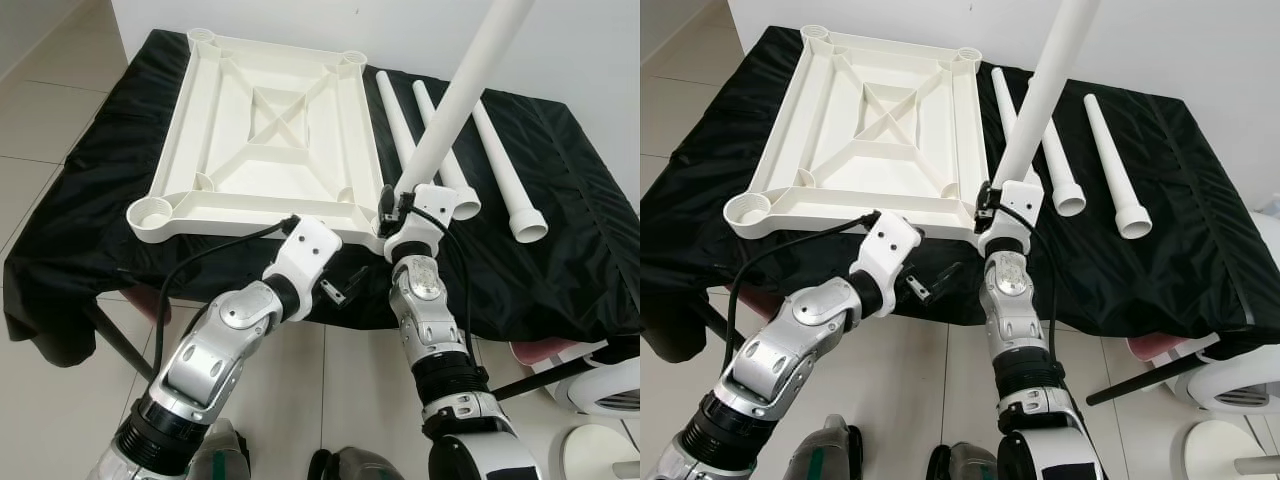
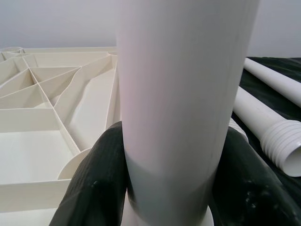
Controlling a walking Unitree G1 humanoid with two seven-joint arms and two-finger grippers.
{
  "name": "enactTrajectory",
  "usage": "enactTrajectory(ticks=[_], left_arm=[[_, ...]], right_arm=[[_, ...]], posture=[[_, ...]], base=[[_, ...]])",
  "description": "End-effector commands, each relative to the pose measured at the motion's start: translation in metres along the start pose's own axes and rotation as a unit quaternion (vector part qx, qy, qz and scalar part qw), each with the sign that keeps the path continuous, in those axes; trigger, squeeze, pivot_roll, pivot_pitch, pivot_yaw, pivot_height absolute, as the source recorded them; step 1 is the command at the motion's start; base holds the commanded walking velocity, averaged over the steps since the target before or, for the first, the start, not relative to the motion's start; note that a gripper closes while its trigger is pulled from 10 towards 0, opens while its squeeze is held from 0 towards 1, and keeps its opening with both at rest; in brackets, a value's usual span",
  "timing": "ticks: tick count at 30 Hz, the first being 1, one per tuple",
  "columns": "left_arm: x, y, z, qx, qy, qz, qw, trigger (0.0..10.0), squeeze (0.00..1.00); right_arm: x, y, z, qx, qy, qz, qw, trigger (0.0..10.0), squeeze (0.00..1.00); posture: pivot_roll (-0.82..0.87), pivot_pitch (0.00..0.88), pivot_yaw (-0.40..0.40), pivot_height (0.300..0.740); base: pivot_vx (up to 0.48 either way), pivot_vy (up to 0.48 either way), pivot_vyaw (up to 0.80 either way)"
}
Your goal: Building children table
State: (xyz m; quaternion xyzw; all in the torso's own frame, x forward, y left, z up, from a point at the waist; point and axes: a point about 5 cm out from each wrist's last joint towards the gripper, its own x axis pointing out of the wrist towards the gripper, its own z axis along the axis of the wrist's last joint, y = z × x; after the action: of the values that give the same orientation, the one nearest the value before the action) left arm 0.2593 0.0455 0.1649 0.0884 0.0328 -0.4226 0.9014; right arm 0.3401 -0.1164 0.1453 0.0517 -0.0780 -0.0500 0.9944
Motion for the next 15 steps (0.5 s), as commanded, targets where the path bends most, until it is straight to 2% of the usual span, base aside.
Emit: enactTrajectory(ticks=[1,6,7,15], left_arm=[[0.0017,-0.0062,-0.0001,0.002,0.0,-0.019,1.0,10.0,0.0],[0.0016,-0.0063,-0.0002,0.001,0.0,-0.02,1.0,10.0,0.0],[0.0016,-0.0065,-0.0002,0.001,0.0,-0.02,1.0,10.0,0.0],[0.0017,-0.0069,-0.0003,0.001,0.0,-0.021,1.0,10.0,0.0]], right_arm=[[-0.0078,-0.017,-0.0212,-0.011,0.049,-0.036,0.998,10.0,0.0],[-0.0081,-0.017,-0.0201,-0.008,0.045,-0.034,0.998,10.0,0.0],[-0.0086,-0.0171,-0.0194,-0.001,0.043,-0.026,0.999,10.0,1.0],[-0.01,-0.0224,-0.0187,-0.012,0.038,-0.01,0.999,10.0,1.0]], posture=[[0.13,0.051,-0.124,0.74],[0.13,0.05,-0.123,0.74],[0.13,0.051,-0.123,0.74],[0.12,0.053,-0.123,0.74]], base=[[0.0,0.0,0.0],[0.0,0.0,0.0],[0.0,0.0,0.0],[0.0,0.0,0.0]])
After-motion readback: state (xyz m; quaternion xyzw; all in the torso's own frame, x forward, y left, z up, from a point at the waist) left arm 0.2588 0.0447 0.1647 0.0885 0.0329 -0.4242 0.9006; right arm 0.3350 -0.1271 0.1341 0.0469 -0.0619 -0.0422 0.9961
